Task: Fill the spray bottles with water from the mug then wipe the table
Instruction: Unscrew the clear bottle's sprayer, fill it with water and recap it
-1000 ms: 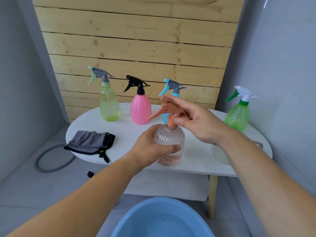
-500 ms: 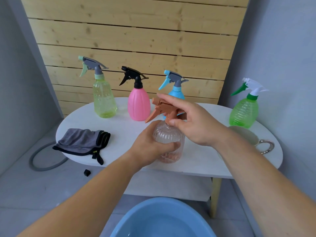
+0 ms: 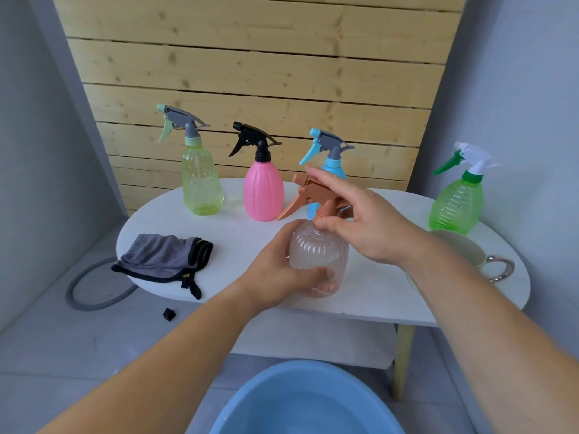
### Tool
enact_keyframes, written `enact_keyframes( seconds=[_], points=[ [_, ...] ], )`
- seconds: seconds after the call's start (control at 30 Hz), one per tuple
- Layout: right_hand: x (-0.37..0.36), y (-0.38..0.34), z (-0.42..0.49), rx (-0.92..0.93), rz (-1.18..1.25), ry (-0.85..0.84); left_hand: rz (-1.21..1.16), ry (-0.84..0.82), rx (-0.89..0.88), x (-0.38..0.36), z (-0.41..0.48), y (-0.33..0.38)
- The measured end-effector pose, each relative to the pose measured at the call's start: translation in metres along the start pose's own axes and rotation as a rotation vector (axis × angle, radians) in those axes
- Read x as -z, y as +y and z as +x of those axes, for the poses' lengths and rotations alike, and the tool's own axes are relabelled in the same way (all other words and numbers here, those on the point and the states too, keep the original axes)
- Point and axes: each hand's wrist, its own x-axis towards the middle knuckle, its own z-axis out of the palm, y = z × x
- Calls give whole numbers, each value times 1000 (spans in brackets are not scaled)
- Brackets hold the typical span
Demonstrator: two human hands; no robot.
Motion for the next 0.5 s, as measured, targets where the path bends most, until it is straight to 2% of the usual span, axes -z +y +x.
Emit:
enact_keyframes(
  seconds=[0.1, 0.23, 0.4, 0.5],
  points=[
    [-7, 1, 0, 19, -18, 50, 34, -30, -12, 3, 0, -4],
    [-3, 4, 0, 4, 64, 28, 15, -40, -26, 6, 1, -4],
    [-13, 3, 2, 31, -77, 105, -23, -55, -46, 5, 2, -5],
    [-8, 3, 1, 24, 18, 60, -18, -52, -53, 6, 2, -7]
  ],
)
